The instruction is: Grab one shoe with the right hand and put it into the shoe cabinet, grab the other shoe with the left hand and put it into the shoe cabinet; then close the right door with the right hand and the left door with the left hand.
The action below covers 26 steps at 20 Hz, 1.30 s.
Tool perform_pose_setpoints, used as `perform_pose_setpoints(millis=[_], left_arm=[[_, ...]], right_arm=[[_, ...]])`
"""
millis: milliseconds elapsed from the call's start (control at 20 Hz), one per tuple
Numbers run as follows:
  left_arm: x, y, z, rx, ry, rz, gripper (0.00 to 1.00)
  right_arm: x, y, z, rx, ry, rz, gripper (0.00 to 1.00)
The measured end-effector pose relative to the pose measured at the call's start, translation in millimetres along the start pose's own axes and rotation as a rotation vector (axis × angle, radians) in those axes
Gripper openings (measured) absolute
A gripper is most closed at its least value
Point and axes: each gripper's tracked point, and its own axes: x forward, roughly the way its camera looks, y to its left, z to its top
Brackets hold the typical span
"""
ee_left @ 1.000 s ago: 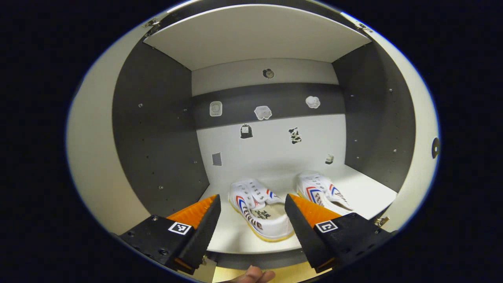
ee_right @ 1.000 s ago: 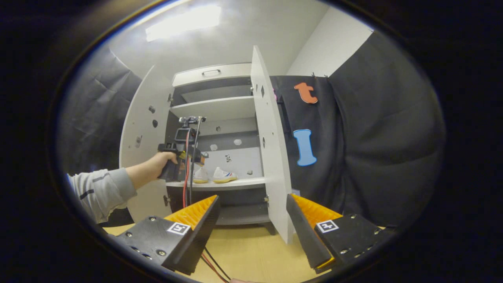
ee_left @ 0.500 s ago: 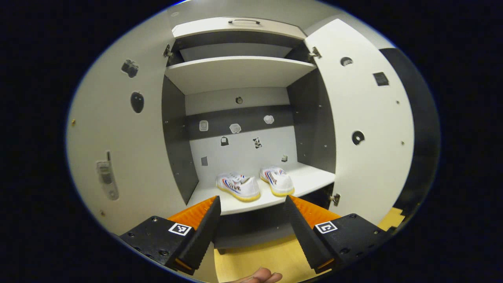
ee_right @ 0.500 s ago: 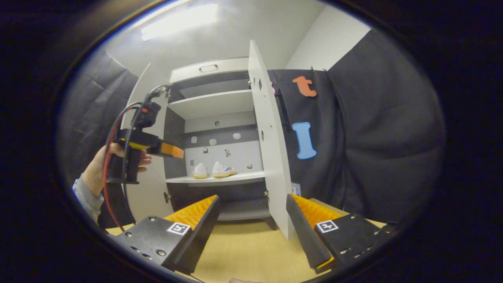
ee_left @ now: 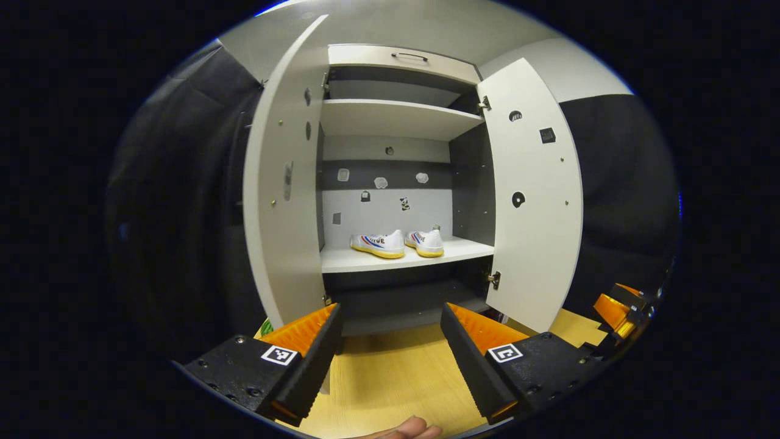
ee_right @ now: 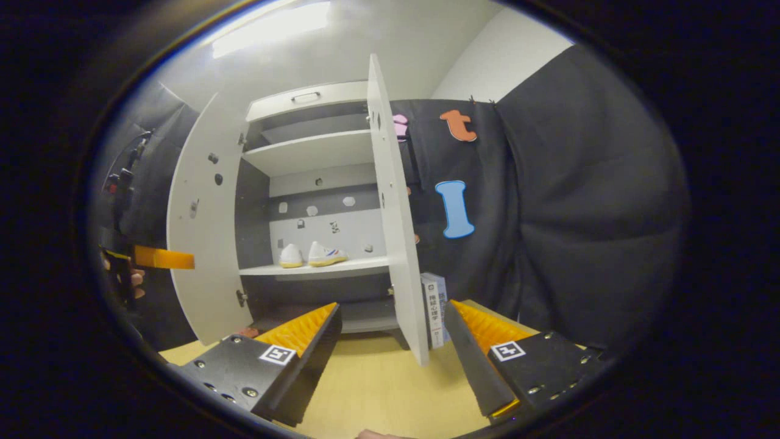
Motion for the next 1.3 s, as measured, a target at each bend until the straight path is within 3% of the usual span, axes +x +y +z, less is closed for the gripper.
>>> perform_pose_setpoints(millis=[300, 650, 850, 1100, 1300], left_arm=[[-29.9, 19.2, -27.3, -0.038, 0.000, -0.041, 0.98], [-47.4, 51.8, -10.5, -0.045, -0.102, -0.036, 0.99], [-59.5, 68.2, 0.3, -0.017, -0.171, 0.010, 1.00], [-77.9, 91.9, 6.4, -0.020, -0.251, 0.041, 1.00], [-82.9, 101.1, -2.4, 0.004, -0.233, 0.059, 0.99]], right_arm=[[10.2, -20.6, 4.5, -0.053, 0.037, 0.031, 1.00], [62.7, -80.1, 91.6, -0.157, 0.003, 0.031, 1.00], [98.5, -109.5, 137.9, -0.205, -0.032, 0.050, 1.00], [144.7, -153.4, 169.9, -0.055, 0.000, 0.027, 1.00], [173.6, -179.3, 187.4, -0.005, 0.011, -0.008, 1.00]])
